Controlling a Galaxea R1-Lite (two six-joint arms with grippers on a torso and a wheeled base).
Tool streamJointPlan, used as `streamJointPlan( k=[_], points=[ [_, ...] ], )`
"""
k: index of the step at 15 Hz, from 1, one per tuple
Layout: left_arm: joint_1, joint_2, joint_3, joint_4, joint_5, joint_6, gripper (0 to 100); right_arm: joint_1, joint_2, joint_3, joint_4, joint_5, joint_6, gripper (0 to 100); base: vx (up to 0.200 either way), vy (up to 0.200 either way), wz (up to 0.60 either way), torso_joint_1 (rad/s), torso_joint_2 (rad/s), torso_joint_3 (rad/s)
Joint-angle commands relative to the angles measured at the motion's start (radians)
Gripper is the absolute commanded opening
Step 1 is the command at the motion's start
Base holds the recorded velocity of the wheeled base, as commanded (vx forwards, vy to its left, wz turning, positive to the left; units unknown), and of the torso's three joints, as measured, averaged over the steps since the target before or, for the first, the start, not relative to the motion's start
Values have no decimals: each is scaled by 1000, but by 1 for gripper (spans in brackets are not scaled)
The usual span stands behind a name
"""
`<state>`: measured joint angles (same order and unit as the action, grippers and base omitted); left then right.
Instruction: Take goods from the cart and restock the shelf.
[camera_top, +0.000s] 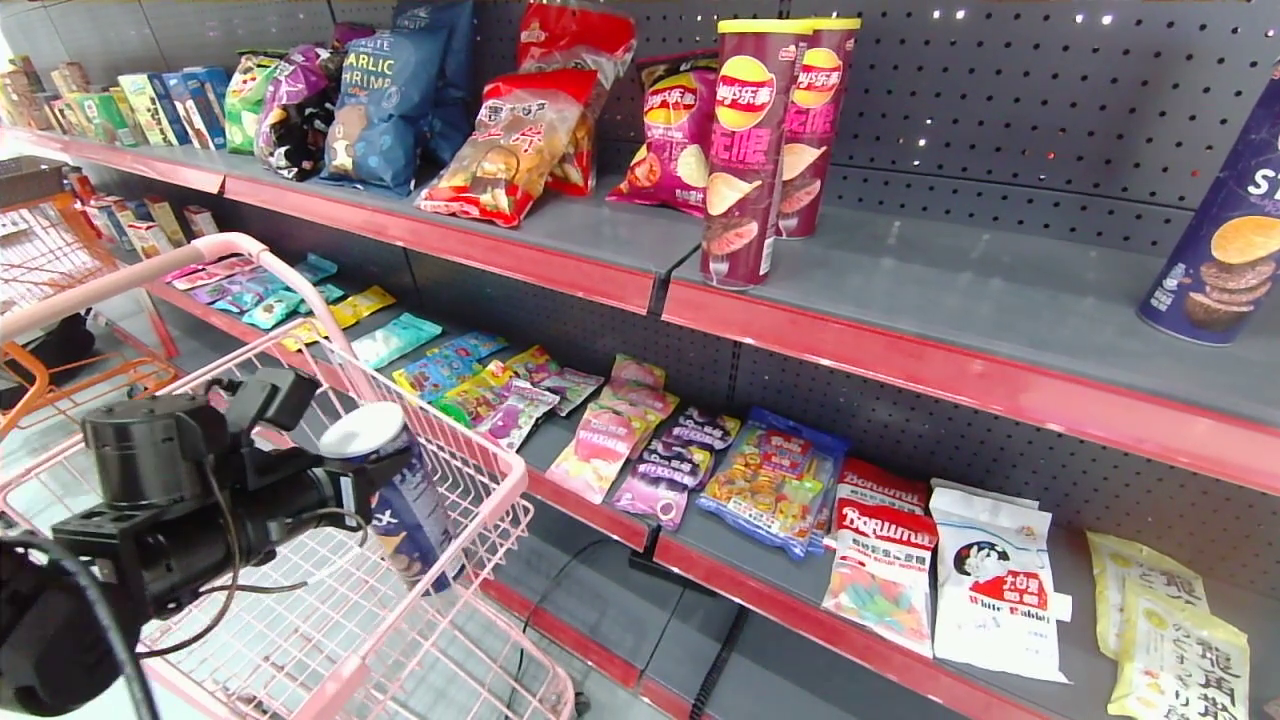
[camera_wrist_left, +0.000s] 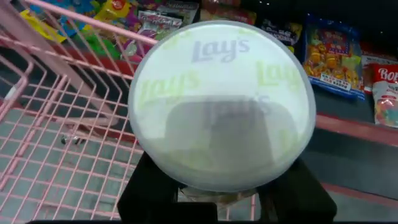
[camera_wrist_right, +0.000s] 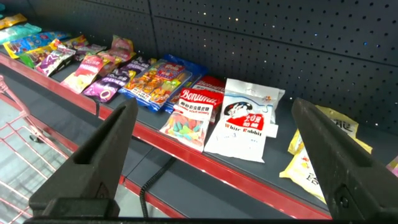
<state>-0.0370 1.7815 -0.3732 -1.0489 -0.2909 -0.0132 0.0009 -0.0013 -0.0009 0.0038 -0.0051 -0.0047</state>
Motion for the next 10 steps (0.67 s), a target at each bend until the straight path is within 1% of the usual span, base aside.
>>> streamJointPlan(
  k=[1,2,3,4,5,6,8,9,10],
  points=[
    [88,-344,-107,305,-2,-50,0,1,1,1,-1,1,0,100,0,0,0,0,0,0],
    [91,-459,-205,491,-1,-96,0,1,1,-1,1,1,0,100,0,0,0,0,0,0],
    [95,-551,-286,653,-2,-125,0,1,1,-1,1,1,0,100,0,0,0,0,0,0],
    [95,-637,-357,800,-5,-137,0,1,1,1,1,1,0,100,0,0,0,0,0,0],
    [95,-715,-391,903,-7,-137,0,1,1,1,-1,-1,3,100,0,0,0,0,0,0],
    [95,-758,-388,926,-7,-133,0,1,1,1,-1,-1,3,100,0,0,0,0,0,0],
    [94,-916,-354,977,-5,-122,0,1,1,-1,-1,1,3,100,0,0,0,0,0,0],
    [94,-958,-351,1004,-5,-108,0,1,1,-1,-1,1,3,100,0,0,0,0,0,0],
    [94,-1033,-351,1075,-5,-70,0,1,1,1,1,-1,2,100,0,0,0,0,0,0]
  ],
)
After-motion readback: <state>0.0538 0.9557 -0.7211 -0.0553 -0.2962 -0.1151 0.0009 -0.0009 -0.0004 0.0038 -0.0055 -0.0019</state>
